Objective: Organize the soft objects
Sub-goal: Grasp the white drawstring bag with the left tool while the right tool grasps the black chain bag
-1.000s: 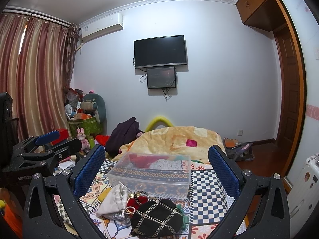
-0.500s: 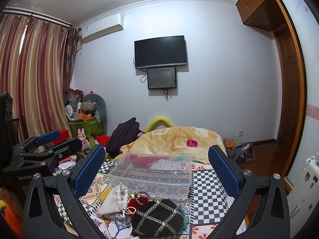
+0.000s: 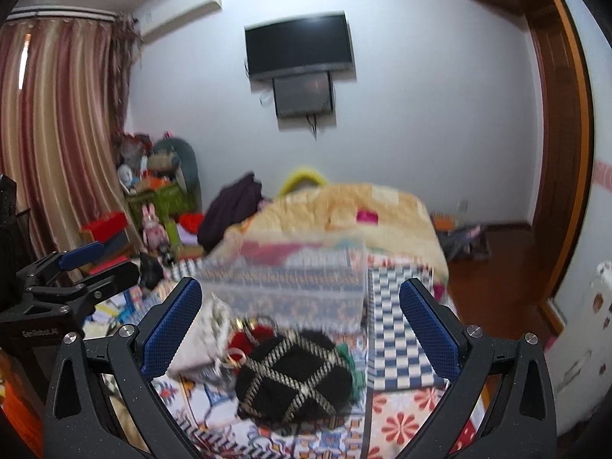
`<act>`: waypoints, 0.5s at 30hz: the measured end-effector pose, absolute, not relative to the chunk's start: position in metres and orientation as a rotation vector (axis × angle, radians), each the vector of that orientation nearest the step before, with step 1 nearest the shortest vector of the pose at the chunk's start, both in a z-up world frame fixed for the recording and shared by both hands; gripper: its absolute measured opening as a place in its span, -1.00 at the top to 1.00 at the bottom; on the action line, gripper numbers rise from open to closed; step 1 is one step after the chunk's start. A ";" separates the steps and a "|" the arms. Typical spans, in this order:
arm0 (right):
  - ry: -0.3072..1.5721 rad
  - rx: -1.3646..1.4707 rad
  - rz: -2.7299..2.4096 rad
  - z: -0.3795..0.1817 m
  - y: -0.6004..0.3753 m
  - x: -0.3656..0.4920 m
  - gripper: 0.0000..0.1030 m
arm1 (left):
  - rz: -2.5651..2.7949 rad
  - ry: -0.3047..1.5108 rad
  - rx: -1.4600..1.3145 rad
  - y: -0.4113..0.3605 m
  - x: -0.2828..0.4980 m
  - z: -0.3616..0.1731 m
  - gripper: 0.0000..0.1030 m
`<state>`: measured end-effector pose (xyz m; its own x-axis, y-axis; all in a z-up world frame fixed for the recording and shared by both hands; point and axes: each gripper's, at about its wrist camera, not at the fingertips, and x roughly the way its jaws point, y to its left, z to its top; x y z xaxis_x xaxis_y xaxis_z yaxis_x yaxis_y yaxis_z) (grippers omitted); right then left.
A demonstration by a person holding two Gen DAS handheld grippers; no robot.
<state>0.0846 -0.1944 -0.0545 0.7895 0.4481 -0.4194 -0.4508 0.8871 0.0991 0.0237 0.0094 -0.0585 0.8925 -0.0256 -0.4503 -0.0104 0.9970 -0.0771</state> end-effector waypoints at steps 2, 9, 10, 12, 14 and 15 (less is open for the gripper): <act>0.495 -0.012 0.482 -0.067 -0.195 0.090 -1.00 | -0.008 0.513 -0.091 0.012 0.030 -0.073 -1.00; 0.656 -0.016 0.510 -0.106 -0.192 0.107 -1.00 | -0.036 0.663 -0.134 0.016 0.051 -0.118 -0.87; 0.674 -0.010 0.516 -0.110 -0.193 0.108 -1.00 | -0.038 0.673 -0.133 0.016 0.054 -0.122 -0.72; 0.702 0.000 0.523 -0.118 -0.192 0.112 -1.00 | -0.050 0.698 -0.148 0.017 0.061 -0.130 -0.62; 0.718 0.001 0.529 -0.122 -0.189 0.115 -0.99 | -0.055 0.711 -0.175 0.021 0.067 -0.136 -0.57; 0.725 0.000 0.527 -0.124 -0.188 0.117 -0.95 | -0.055 0.716 -0.180 0.022 0.070 -0.139 -0.47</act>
<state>0.1171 -0.1882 -0.1240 0.6245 0.4592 -0.6318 -0.4595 0.8701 0.1782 0.0703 0.0218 -0.1386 0.7540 -0.1114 -0.6473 -0.0119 0.9831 -0.1829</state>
